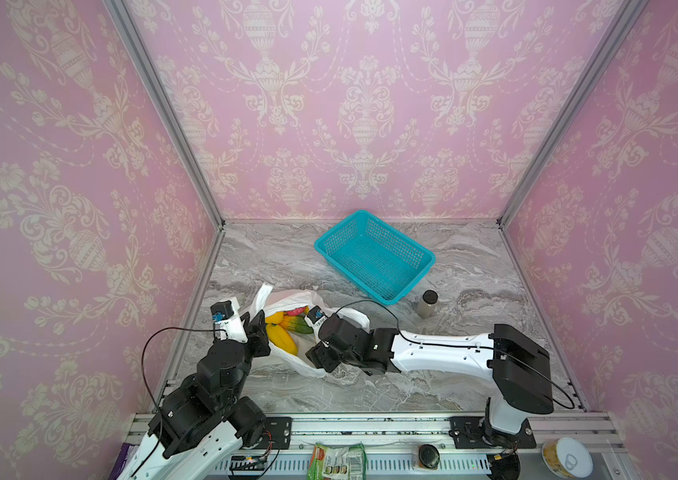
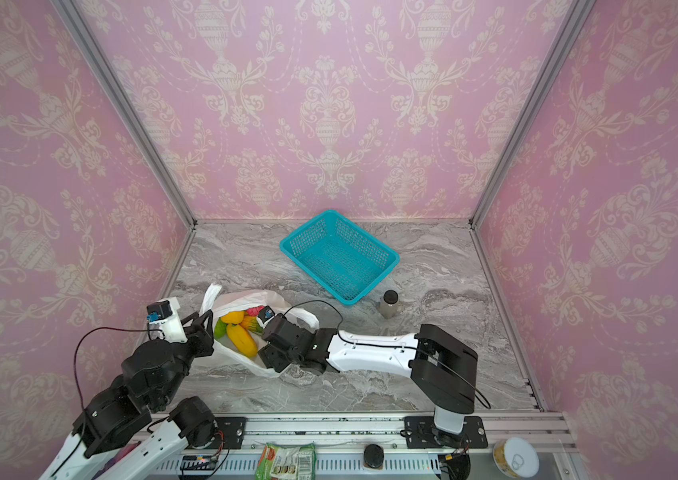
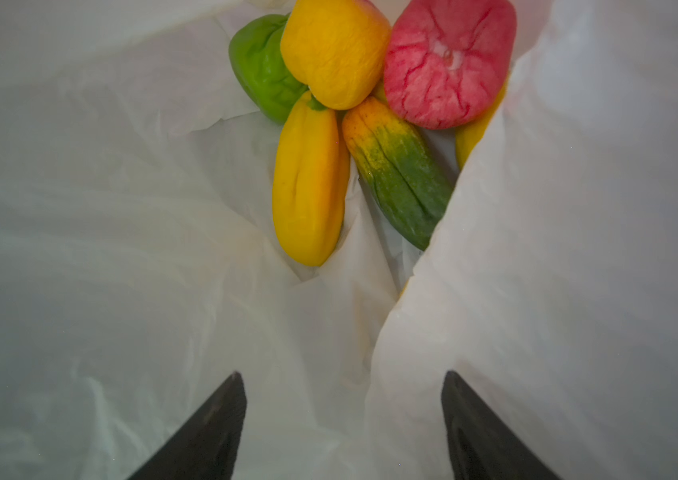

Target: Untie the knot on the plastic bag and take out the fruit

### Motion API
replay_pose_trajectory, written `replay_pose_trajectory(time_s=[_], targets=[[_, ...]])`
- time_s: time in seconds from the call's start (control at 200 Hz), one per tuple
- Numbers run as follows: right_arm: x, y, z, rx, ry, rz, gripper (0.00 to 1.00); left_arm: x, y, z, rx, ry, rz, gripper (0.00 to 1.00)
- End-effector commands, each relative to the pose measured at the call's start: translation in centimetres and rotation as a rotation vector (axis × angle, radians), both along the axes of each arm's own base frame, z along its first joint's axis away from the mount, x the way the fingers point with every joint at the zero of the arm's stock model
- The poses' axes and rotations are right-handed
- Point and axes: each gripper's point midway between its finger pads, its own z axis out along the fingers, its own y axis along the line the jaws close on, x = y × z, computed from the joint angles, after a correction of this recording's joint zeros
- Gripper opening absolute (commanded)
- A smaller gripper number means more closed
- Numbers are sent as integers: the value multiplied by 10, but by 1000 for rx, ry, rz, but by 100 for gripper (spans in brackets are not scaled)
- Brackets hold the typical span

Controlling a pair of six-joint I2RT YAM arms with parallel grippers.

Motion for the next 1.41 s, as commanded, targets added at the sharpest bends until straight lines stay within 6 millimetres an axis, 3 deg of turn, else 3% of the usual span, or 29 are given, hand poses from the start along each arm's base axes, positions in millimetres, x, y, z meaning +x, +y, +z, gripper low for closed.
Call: replay_pose_trajectory(time_s=[0.0, 0.03, 0.05, 0.11, 0.23, 0.25, 0.31, 0.41, 0.53, 0.57, 0.59, 0.62, 0.65, 0.691, 0.766, 0.856, 1.026, 1.211, 1.296, 1.401], targets=[[-9, 11, 13, 66, -8, 1, 78, -5, 18, -1, -34, 1, 101, 76], [-12, 13, 14, 74, -7, 8, 79, -6, 22, -5, -34, 12, 123, 85], [-16, 7, 1, 48, 3, 12, 81, -6, 25, -7, -35, 20, 140, 88], [-22, 11, 2, 59, -3, 26, 85, -9, 31, -13, -43, 38, 179, 99], [-37, 20, -1, 46, -6, 62, 95, -12, 38, -16, -44, 63, 220, 99], [-38, 29, 9, 67, -11, 70, 96, -13, 40, -15, -44, 66, 226, 99], [-46, 40, 9, 62, -6, 98, 98, -15, 41, -10, -44, 73, 229, 99], [-56, 56, -2, 34, 2, 125, 100, -15, 37, 4, -57, 80, 204, 99], [-60, 66, -16, 1, 11, 119, 100, -11, 30, 2, -36, 124, 190, 99], [-59, 66, -21, -12, 18, 110, 100, -9, 27, -1, -26, 140, 178, 91], [-59, 66, -24, -19, 21, 107, 100, -8, 25, -3, -21, 148, 174, 82], [-57, 65, -26, -25, 17, 97, 100, -7, 23, -5, -15, 159, 173, 64], [-55, 63, -29, -37, 10, 83, 100, -5, 22, -8, -13, 168, 174, 40], [-50, 62, -32, -48, -1, 62, 100, -4, 20, -12, -11, 176, 171, 20], [-37, 59, -38, -54, -10, 2, 100, 0, 13, -15, -15, 174, 146, 0], [-15, 59, -50, -54, 9, -79, 100, 5, 0, -14, -22, 164, 87, 0], [46, 49, -65, -96, -90, -286, 100, 19, -37, 0, -12, 129, -89, 0], [107, 55, -85, -131, -83, -390, 100, 33, -67, 12, 0, 90, -203, 0], [115, 54, -77, -169, -124, -408, 100, 36, -69, 13, 15, 97, -207, 0], [97, 48, -67, -176, -174, -378, 100, 34, -62, 5, 30, 110, -182, 0]])
